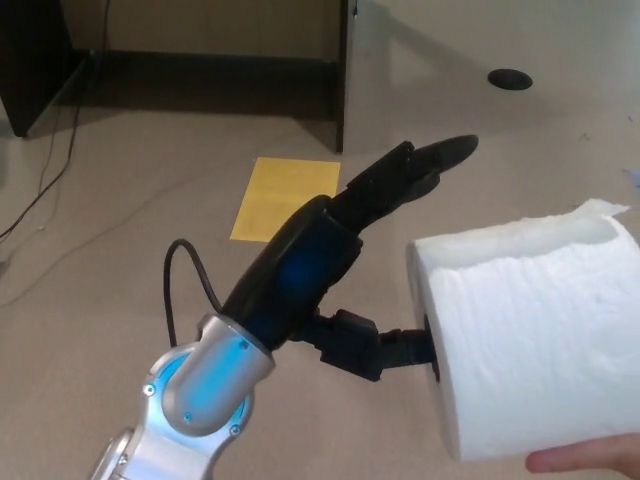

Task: A person is holding a toilet paper roll and the robot extends its left hand to grab the roll by inserting its thumb into the gap in the middle and brings its hand down by its side. Then it extends its arm again to hand the toilet paper roll back to the person.

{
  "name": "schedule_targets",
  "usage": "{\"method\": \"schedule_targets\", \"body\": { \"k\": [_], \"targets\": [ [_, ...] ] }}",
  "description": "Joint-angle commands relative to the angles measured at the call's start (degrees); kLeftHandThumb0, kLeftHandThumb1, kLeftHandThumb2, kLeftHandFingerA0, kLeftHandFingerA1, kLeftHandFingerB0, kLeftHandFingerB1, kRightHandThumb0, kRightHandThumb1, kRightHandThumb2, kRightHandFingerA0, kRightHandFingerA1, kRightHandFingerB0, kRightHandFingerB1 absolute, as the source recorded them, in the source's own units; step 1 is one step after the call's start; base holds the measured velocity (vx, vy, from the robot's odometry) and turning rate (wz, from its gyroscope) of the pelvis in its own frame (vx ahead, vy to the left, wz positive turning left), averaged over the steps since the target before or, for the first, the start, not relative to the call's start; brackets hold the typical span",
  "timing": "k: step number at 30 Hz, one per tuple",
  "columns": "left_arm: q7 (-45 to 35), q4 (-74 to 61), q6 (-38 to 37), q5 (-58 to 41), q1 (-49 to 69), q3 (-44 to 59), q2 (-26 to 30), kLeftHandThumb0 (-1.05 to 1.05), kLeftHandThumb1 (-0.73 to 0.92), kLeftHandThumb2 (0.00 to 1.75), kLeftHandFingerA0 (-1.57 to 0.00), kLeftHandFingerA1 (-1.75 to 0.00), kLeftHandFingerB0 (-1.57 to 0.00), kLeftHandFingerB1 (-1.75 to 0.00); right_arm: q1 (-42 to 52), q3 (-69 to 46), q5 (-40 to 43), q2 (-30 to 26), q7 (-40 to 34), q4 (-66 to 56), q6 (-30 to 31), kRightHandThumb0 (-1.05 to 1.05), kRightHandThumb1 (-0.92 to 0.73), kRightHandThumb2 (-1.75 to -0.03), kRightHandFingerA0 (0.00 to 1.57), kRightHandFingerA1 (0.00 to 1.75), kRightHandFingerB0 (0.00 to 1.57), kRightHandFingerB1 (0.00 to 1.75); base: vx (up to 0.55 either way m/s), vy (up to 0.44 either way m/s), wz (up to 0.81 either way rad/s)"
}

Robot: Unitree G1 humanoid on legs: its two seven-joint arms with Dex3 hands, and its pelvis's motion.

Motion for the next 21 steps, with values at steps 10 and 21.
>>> {"method": "schedule_targets", "body": {
  "k": [10, 21],
  "targets": [
    [-0.09, 0.93, 0.29, 1.89, -3.47, -2.89, -2.81, -0.49, 0.36, 0.61, -0.24, -0.38, -0.13, -0.32, -0.3, -0.23, -0.01, -0.23, 0.03, 0.06, -0.04, -0.34, -0.66, -0.59, 0.66, 0.55, 0.46, 0.41, 0.0, 0.0, 0.0],
    [-0.12, 3.56, -2.23, 5.2, -5.8, -9.37, -5.46, -0.39, 0.39, 0.61, -0.31, -0.4, -0.21, -0.35, -0.09, -0.02, -0.35, -0.73, -0.26, 0.07, -0.45, -0.35, -0.66, -0.6, 0.71, 0.63, 0.48, 0.4, 0.0, 0.0, 0.0]
  ]
}}
